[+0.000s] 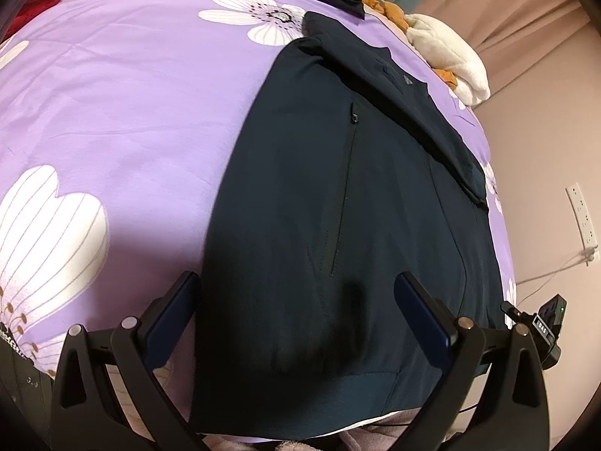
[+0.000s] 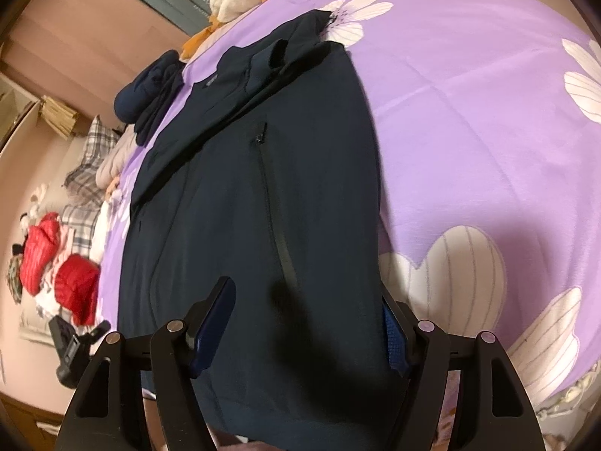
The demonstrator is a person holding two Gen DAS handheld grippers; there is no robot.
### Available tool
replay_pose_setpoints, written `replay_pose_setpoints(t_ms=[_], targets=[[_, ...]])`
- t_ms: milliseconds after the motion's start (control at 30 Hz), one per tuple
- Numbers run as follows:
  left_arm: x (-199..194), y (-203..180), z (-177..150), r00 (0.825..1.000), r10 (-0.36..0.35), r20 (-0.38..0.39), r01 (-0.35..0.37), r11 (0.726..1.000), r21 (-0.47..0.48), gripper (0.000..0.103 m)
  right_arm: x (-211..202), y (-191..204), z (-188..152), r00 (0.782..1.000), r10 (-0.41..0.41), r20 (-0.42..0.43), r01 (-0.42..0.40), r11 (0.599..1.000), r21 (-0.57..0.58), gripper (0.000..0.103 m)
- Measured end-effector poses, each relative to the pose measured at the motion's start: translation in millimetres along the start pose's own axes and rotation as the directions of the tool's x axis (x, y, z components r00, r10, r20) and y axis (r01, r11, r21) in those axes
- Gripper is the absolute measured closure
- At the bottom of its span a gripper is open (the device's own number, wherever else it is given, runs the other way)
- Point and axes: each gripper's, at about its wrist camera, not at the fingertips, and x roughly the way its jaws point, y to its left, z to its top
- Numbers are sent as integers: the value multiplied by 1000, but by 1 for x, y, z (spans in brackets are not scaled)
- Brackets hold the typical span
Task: Fold large clothes
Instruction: 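Move both grippers down to the ribbed hem of the jacket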
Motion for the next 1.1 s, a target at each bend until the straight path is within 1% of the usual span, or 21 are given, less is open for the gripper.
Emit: replay_pose_setpoints(t_ms=[167, 267, 333, 367, 400, 533, 600, 667, 833, 1000, 1100], targets=[[4, -5, -1, 1000, -16, -18, 17, 1000, 23, 1, 4, -1, 1, 1000, 7, -7, -7, 1000, 0, 30], [6, -6, 0, 999, -37, -28, 37, 999, 21, 1, 6, -1, 1, 1000, 18, -7, -18, 1000, 8, 30], [5, -4, 1, 996, -84, -34, 84, 996, 2, 1, 7, 0, 1, 1000, 24, -9, -24, 1000, 11, 30], [5, 0, 2, 990, -136, -36, 136, 991, -21, 1, 7, 0, 1, 999, 30, -10, -30, 999, 12, 30], [4, 3, 2, 985, -166, -37, 165, 986, -37, 1, 7, 1, 1, 999, 40, -11, -40, 999, 13, 30], [1, 14, 4, 967, -254, -32, 249, 963, -103, 2, 6, -2, 3, 994, 113, -10, -113, 993, 41, 30], [0, 16, 4, 959, -283, -26, 277, 953, -124, 2, 6, -5, 3, 991, 134, -10, -133, 989, 60, 30], [0, 17, 4, 956, -293, -27, 287, 949, -132, 2, 7, -9, 3, 989, 147, -9, -146, 986, 80, 30], [4, 8, 7, 960, -274, -48, 267, 957, -114, 2, 16, -5, 7, 989, 145, -15, -143, 986, 82, 30], [7, 5, 8, 959, -278, -57, 272, 957, -105, 2, 24, -4, 14, 986, 168, -11, -166, 982, 95, 30], [3, 7, 4, 958, -281, -60, 275, 957, -92, 7, 22, -6, 10, 980, 200, -20, -197, 976, 95, 30]])
